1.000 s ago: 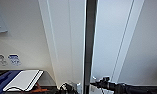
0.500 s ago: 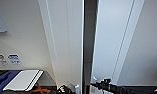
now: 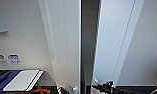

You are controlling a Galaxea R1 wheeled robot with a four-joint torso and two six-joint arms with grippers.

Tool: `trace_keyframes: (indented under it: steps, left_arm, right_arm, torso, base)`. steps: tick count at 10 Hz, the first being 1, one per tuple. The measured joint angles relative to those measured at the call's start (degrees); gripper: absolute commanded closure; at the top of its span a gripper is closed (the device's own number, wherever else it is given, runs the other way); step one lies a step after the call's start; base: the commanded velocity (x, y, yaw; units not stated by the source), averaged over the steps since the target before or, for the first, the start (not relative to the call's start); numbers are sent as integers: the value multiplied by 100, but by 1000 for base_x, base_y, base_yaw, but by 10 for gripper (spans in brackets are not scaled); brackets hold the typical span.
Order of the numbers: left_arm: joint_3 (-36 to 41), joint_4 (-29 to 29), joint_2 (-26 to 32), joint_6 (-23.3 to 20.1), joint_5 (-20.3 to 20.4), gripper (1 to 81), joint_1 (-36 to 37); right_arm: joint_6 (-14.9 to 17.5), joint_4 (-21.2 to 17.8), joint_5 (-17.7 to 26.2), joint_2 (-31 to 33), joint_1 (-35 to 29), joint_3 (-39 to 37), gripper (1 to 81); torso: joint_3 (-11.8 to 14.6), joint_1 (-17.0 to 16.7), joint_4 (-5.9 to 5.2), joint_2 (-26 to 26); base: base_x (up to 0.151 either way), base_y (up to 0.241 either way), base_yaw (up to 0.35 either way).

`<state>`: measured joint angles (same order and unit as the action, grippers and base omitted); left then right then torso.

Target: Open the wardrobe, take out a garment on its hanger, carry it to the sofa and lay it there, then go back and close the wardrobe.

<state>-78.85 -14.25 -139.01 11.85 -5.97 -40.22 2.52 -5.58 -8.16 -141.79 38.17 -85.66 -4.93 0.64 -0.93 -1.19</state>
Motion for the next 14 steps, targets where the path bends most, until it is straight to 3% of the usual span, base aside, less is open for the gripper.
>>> trace_keyframes:
  steps: [2, 5, 14]
  left_arm:
    - [22, -41, 32, -2, 91, 10, -49]
    - [234, -68, 257, -2, 30, 10, -110]
    - [705, -230, 877, -59, 240, 10, -429]
  right_arm:
    - [0, 71, 83, 108, 20, 129, 10]
    - [1, 432, 634, 325, -38, 366, 10]
    - [-18, 528, 920, 847, 39, 877, 10]
  torso:
    - [2, 0, 0, 0]
    - [5, 0, 0, 0]
    - [7, 0, 0, -2]
  base:
    - [0, 0, 0]
    - [0, 0, 0]
    - [0, 0, 0]
